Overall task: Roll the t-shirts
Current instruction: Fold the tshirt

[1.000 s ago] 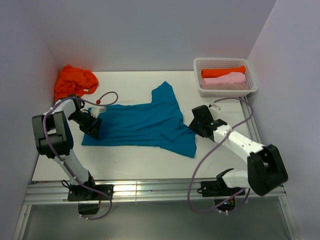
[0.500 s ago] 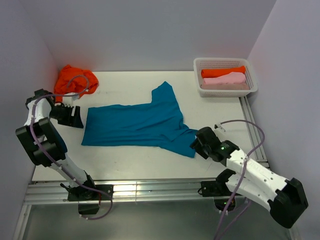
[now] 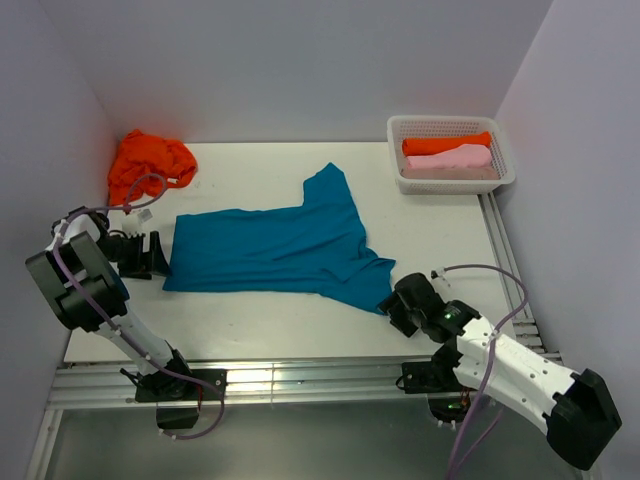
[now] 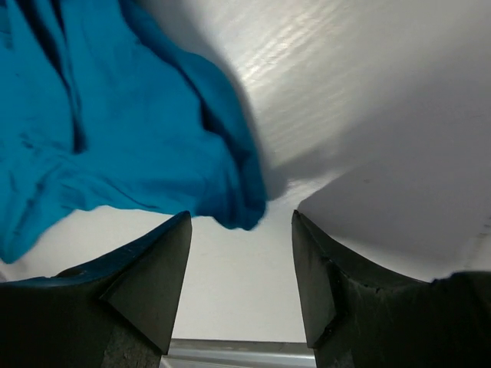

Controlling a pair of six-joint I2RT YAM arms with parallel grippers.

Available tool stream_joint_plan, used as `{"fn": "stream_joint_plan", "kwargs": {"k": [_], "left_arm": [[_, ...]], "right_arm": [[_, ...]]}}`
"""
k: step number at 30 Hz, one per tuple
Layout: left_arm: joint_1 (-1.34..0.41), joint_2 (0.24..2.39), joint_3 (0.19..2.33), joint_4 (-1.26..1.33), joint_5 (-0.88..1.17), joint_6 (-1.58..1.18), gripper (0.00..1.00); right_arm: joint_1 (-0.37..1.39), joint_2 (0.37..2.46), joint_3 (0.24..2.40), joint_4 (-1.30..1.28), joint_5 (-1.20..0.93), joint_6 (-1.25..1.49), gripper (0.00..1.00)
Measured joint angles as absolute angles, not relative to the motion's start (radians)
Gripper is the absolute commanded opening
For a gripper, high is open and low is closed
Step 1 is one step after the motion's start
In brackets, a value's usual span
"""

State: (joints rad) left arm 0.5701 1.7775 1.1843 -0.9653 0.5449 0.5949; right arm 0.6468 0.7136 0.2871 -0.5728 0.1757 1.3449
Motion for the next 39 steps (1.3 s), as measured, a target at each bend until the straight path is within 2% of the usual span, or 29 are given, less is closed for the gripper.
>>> {"fn": "stream_joint_plan", "kwargs": {"k": [5, 15, 22, 31, 34, 39], "left_arm": [[0.573, 1.761, 1.132, -0.93, 0.544, 0.579, 0.82], [0.592, 1.684, 1.003, -0.857, 0.545, 0.593, 0.81], [0.598, 1.688, 0.991, -0.846, 0.574, 0.615, 0.79], [0.6, 1.723, 0.989, -0.83, 0.64, 0.616, 0.64], [0.592, 1.724, 0.972, -0.82, 0.653, 0.609, 0.55], [0.579, 1.747, 0.965, -0.82, 0.665, 0.603, 0.31]], "right_arm": [[0.652, 0.773, 0.28, -0.472, 0.162, 1.362, 0.63], [0.652, 0.847, 0.289, -0.413, 0.165, 1.374, 0.53], [0.652, 0.955, 0.35, -0.409, 0.163, 1.37, 0.48], [0.652, 0.962, 0.352, -0.409, 0.163, 1.375, 0.47], [0.652, 0.944, 0.345, -0.416, 0.163, 1.375, 0.47], [0.652, 0.932, 0.34, -0.423, 0.164, 1.375, 0.44]]}}
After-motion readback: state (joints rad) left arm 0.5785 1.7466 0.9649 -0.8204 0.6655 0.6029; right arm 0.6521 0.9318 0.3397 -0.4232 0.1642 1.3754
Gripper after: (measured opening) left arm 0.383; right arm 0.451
